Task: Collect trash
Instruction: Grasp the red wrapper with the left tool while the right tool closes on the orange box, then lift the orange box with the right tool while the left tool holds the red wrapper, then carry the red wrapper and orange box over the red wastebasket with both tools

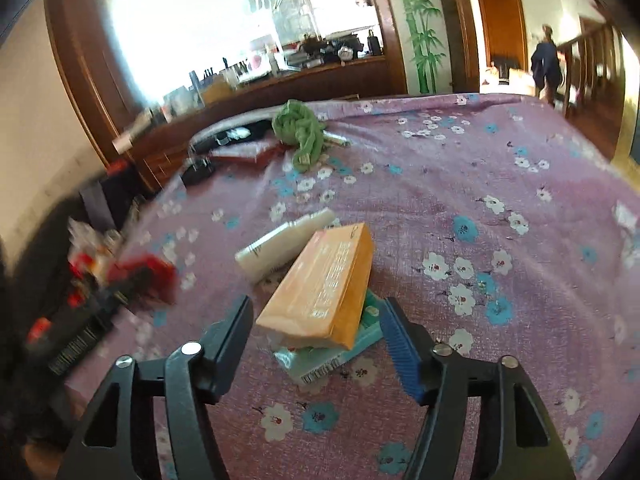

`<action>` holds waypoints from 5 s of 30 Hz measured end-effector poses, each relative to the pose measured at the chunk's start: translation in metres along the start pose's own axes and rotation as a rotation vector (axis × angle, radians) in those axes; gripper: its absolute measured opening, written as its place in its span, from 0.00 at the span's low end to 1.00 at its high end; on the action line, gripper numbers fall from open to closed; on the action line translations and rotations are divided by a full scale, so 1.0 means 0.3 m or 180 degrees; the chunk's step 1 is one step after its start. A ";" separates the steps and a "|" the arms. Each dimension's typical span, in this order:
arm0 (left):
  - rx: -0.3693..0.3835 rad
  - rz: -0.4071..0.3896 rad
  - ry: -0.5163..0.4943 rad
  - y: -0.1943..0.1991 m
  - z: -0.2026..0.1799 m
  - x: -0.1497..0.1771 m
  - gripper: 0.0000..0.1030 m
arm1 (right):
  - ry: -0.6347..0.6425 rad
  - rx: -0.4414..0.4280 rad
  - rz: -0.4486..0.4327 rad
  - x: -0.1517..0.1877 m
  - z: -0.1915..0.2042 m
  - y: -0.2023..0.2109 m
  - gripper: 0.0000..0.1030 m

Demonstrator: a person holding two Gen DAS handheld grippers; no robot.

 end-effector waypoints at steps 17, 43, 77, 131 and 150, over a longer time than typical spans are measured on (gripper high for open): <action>-0.0012 0.0173 -0.0005 -0.035 0.013 0.020 0.31 | 0.0065 0.0387 0.0290 -0.001 0.005 -0.098 0.50; -0.0044 0.0094 -0.0014 -0.016 0.015 0.011 0.31 | 0.0138 0.0147 -0.0190 0.001 0.046 0.047 0.49; -0.0053 0.0016 -0.0008 0.010 0.007 -0.007 0.31 | 0.0134 0.0088 -0.0265 0.007 0.057 0.081 0.49; -0.0148 -0.0095 0.0059 0.172 -0.019 0.006 0.31 | -0.0051 -0.0280 -0.0602 -0.021 0.060 0.218 0.49; -0.0264 -0.0243 0.0136 0.432 0.094 0.128 0.31 | 0.0111 -0.0517 -0.0546 0.105 0.200 0.373 0.49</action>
Point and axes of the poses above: each gripper's, at about its wrist camera, not at the fingertips, and y roughly against the way its jaws point, z to its left, x to its underside, the point moved 2 cm from there along -y, roughly the way its jaws point, and after that the axes turned 7 degrees about x, right-handed, at the moved point
